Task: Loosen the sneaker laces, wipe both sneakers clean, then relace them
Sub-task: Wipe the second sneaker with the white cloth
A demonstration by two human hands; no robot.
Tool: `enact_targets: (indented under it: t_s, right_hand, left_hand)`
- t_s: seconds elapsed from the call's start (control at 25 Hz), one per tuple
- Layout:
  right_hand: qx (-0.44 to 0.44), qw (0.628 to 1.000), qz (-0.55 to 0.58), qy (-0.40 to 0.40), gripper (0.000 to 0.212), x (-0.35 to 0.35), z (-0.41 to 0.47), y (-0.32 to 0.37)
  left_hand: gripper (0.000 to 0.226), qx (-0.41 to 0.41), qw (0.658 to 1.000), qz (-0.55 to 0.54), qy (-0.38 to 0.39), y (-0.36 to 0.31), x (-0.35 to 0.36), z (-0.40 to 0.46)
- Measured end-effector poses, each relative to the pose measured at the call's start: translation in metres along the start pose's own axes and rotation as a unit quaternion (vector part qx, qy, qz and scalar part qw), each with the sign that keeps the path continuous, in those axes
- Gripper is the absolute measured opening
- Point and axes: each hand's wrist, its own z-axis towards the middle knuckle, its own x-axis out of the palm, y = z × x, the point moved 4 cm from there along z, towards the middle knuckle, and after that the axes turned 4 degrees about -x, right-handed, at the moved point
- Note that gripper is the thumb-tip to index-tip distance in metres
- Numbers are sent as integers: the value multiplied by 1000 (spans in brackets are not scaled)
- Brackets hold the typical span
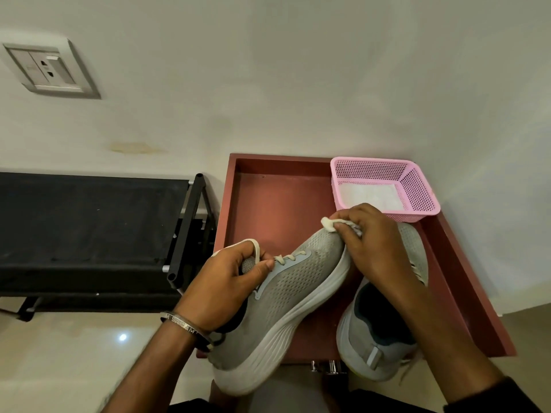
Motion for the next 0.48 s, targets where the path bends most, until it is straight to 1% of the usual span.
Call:
enact_targets:
  t_s: [0.04, 0.16, 0.2, 0.24, 0.32, 0.4, 0.44, 0.48]
  right_hand:
    - [-3, 1000, 2, 14, 14, -1, -1, 1]
    - [-58, 995, 2, 87, 16, -1, -22, 17]
    - [-68, 993, 3, 95, 16, 0, -29, 21]
    - [-67, 994, -1, 83, 16, -1, -30, 21]
    - [-41, 999, -23, 25, 16, -2, -27, 13]
    - [-24, 999, -42, -13, 16, -2, -28, 16]
    - [-33, 999, -35, -12, 16, 2, -35, 27]
    - [-49, 999, -15, 9, 16, 11, -45, 42]
  left_hand:
    - [18, -3, 1000, -2, -4, 0, 0, -1]
    - [18, -13, 1000, -1, -14, 1, 0, -1]
    - [18, -14, 1000, -3, -13, 2, 0, 0]
    - [18, -13, 1000, -5, -11, 2, 0, 0]
    - [19, -11, 1000, -7, -7, 2, 0, 0]
    - [19, -14, 1000, -9, -9, 3, 0, 0]
    - [19, -17, 1000, -13, -11, 3, 0, 0]
    - [19, -21, 999, -19, -13, 4, -1, 0]
